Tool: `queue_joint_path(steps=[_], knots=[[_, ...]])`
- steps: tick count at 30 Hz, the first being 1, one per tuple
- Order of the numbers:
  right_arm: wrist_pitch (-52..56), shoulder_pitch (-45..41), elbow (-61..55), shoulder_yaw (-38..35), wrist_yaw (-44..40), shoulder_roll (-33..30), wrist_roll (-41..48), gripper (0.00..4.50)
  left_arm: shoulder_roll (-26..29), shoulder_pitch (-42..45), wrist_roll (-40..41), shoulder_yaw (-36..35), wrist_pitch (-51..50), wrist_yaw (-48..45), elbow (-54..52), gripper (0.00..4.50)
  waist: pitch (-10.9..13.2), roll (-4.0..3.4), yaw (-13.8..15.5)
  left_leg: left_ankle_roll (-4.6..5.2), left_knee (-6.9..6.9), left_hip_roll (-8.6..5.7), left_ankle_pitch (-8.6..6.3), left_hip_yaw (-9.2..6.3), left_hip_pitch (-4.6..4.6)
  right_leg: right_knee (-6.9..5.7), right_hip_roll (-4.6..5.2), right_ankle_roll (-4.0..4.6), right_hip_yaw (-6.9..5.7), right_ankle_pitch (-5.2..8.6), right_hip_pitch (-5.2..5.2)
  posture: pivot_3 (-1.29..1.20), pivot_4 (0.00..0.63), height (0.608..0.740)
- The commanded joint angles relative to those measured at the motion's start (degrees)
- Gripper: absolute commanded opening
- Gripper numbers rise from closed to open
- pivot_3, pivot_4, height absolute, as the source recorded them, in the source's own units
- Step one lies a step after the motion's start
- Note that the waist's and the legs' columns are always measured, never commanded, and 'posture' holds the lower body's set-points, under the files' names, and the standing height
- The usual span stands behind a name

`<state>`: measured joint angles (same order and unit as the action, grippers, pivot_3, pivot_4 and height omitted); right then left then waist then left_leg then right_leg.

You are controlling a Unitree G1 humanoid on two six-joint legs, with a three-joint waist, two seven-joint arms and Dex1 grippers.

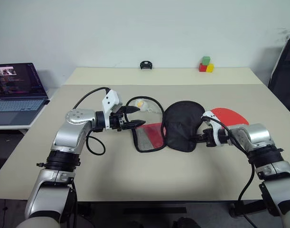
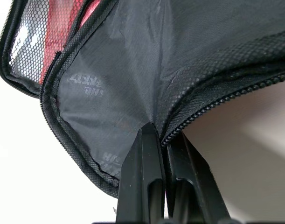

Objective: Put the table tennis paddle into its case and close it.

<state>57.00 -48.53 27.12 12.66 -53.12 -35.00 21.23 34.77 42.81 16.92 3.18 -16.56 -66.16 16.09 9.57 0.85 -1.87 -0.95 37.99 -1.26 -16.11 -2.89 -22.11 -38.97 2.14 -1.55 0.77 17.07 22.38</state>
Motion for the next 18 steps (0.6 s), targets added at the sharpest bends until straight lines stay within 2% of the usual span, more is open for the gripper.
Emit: queue_joint_path(steps=[1, 15, 18], knots=[[-3.44, -3.59, 3.25, 0.92, -3.28, -0.81, -2.94, 0.03, 0.08, 1.43, -0.03, -0.50, 1.35, -0.37, -1.01, 3.29, 0.00, 0.00, 0.01, 0.00, 0.00, 0.00, 0.00, -0.01, 0.00, 0.00, 0.00, 0.00, -0.01, 0.00, 0.00, 0.00, 0.150, 0.740], [-9.80, -11.30, 16.43, 0.86, -8.11, 0.81, -10.18, 0.03, -0.57, 0.92, -0.35, -0.59, 1.48, 0.38, -1.49, 3.29, 0.00, 0.00, 0.02, -0.01, 0.00, 0.00, 0.00, 0.00, -0.01, 0.00, 0.01, 0.00, 0.00, 0.00, 0.01, 0.00, 0.150, 0.740], [-10.03, -11.53, 17.39, 0.00, -7.21, 1.10, -10.89, 0.73, -0.88, 0.93, -0.42, -0.45, 1.65, 0.45, -1.35, 3.29, 0.00, 0.00, 0.02, -0.01, 0.00, 0.00, 0.00, 0.00, -0.01, 0.00, 0.01, 0.00, 0.01, 0.00, 0.02, 0.00, 0.150, 0.740]])
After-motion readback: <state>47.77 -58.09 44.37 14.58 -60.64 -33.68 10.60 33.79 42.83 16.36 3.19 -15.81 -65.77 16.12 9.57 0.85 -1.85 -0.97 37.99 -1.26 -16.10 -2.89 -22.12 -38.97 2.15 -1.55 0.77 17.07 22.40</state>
